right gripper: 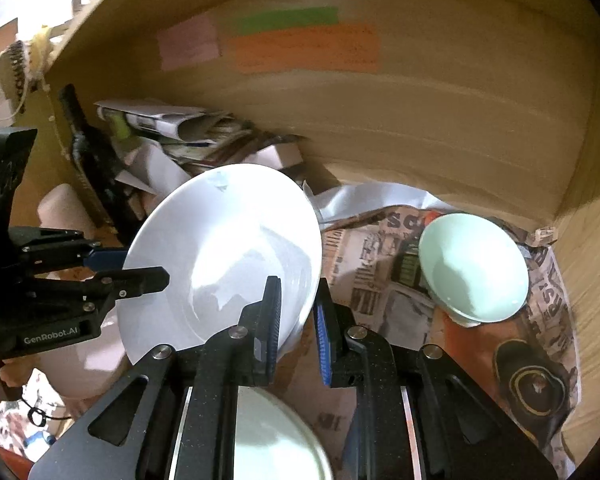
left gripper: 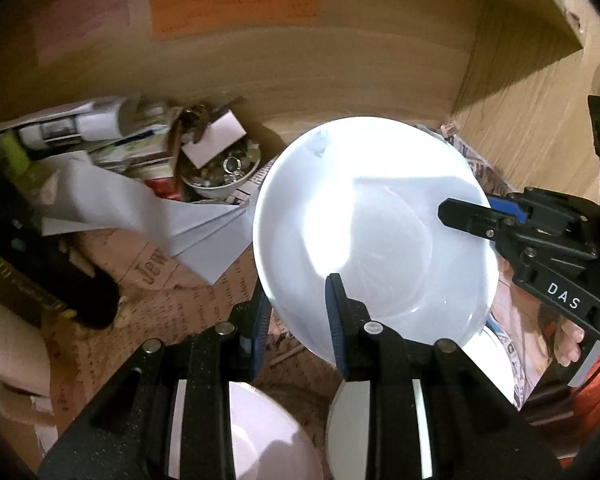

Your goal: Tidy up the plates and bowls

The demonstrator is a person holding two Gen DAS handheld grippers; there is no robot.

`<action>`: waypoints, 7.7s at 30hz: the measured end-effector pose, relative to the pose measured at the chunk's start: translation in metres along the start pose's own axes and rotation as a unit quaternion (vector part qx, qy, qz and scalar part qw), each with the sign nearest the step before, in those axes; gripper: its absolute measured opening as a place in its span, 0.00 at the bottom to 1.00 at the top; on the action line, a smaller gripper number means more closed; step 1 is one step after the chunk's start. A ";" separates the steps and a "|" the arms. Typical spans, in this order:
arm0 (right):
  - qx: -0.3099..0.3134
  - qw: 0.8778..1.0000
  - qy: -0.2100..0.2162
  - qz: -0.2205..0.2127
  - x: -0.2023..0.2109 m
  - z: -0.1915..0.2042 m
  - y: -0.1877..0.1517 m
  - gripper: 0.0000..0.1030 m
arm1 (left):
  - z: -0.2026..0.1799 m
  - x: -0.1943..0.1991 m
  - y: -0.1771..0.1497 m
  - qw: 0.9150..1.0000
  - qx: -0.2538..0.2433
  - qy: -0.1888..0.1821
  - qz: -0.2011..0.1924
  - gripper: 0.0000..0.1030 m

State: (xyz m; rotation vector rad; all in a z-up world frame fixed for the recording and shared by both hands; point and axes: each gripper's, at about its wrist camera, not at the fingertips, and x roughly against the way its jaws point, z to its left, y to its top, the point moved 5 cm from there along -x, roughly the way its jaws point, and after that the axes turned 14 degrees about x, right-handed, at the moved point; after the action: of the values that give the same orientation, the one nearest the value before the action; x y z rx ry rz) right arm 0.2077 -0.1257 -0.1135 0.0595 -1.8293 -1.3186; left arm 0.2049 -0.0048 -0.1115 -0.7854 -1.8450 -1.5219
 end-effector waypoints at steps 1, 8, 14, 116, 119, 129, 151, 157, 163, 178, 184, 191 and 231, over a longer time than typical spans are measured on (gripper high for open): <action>0.003 1.000 0.001 -0.003 0.003 0.005 0.001 0.14 | 0.001 0.003 -0.002 1.000 0.001 0.001 -0.003 0.26; 0.020 1.000 0.007 -0.018 0.015 0.034 0.006 0.14 | 0.018 0.026 -0.021 1.000 0.011 0.006 -0.020 0.26; 0.032 0.999 0.019 -0.026 0.021 0.059 0.009 0.14 | 0.033 0.046 -0.041 0.999 0.026 0.017 -0.032 0.26; -0.057 0.988 -0.139 -0.043 0.033 -0.095 -0.009 0.78 | -0.008 0.044 0.017 0.993 0.032 0.033 -0.106 0.77; -0.075 0.985 -0.152 -0.027 0.021 -0.121 -0.018 0.78 | -0.018 0.023 0.030 0.995 0.030 0.035 -0.090 0.77; -0.131 0.977 -0.162 0.045 -0.035 -0.186 -0.048 0.73 | -0.053 -0.032 0.056 0.999 -0.007 0.027 -0.044 0.76; -0.136 0.977 -0.115 0.121 -0.071 -0.187 -0.085 0.20 | -0.083 -0.110 0.061 0.998 -0.033 0.012 0.046 0.46; -0.097 0.985 -0.073 0.125 -0.061 -0.149 -0.084 0.19 | -0.084 -0.122 0.058 0.998 -0.031 0.017 0.061 0.45; -0.077 0.989 -0.038 0.122 -0.047 -0.120 -0.088 0.18 | -0.079 -0.143 0.051 0.995 -0.025 0.022 0.098 0.45; -0.098 0.990 -0.020 0.103 -0.056 -0.122 -0.083 0.18 | -0.081 -0.172 0.032 0.987 -0.030 0.008 0.156 0.11; -0.106 0.989 -0.018 0.099 -0.054 -0.120 -0.083 0.18 | -0.083 -0.171 0.031 0.988 -0.036 0.012 0.151 0.11; -0.104 0.991 -0.025 0.084 -0.043 -0.113 -0.077 0.16 | -0.079 -0.161 0.028 0.988 -0.026 0.010 0.149 0.11; -0.009 0.999 -0.045 -0.025 0.050 0.002 -0.016 0.16 | -0.014 0.016 -0.005 0.999 0.042 -0.023 -0.011 0.11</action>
State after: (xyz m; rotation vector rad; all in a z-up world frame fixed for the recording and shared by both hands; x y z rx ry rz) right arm 0.1679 -0.1556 -0.0962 0.0367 -1.9024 -1.3934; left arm 0.1923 -0.0183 -0.1000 -0.7692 -1.9446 -1.4408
